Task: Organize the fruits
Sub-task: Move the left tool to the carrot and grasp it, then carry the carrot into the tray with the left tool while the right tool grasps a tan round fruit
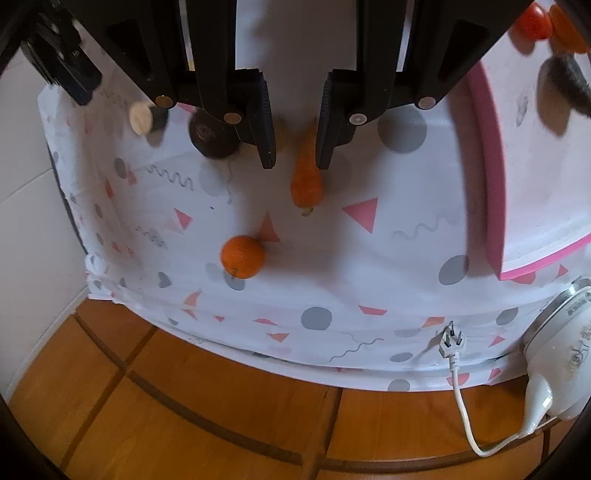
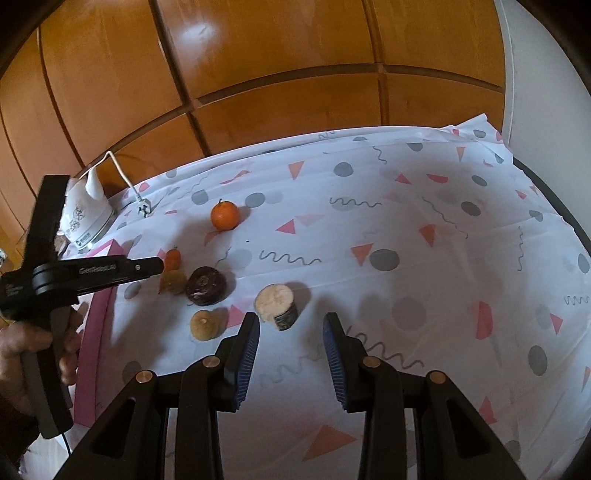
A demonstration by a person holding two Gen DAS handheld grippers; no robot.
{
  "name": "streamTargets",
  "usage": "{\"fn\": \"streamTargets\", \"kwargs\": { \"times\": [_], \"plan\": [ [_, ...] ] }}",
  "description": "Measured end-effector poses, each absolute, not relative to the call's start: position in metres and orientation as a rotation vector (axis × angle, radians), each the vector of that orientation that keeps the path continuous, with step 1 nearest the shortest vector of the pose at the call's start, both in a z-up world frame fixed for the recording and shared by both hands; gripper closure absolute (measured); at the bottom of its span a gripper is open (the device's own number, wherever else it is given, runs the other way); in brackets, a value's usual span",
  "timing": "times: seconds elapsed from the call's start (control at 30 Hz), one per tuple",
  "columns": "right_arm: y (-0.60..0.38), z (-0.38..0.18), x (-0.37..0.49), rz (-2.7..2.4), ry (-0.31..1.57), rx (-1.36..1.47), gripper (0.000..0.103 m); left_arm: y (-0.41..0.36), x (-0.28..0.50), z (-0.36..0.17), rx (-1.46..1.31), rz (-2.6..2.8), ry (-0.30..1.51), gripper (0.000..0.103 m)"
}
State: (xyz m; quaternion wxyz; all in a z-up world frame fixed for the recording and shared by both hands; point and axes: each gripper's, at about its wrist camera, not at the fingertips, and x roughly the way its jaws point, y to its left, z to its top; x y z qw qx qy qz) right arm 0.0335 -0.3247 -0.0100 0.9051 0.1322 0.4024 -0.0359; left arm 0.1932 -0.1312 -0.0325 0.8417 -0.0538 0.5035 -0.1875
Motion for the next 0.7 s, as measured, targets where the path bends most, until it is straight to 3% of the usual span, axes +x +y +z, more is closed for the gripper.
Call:
{"fn": "streamTargets", "kwargs": {
  "times": [0.2,0.27,0.7],
  "plan": [
    [-0.333,-0.015,0.039,-0.080,0.840,0.290,0.067,-0.139,0.207,-0.043,-0.109,-0.383,1.068,0.081],
    [-0.334,-0.016,0.040,-0.081,0.843,0.292,0.067,-0.140,0.208,-0.046,-0.085,-0.375,1.058,0.086],
    [-0.321,-0.016,0.055,-0.043,0.848,0.268,0.067,-0.122,0.180,-0.036,-0.067,-0.383,0.990,0.087]
  ]
}}
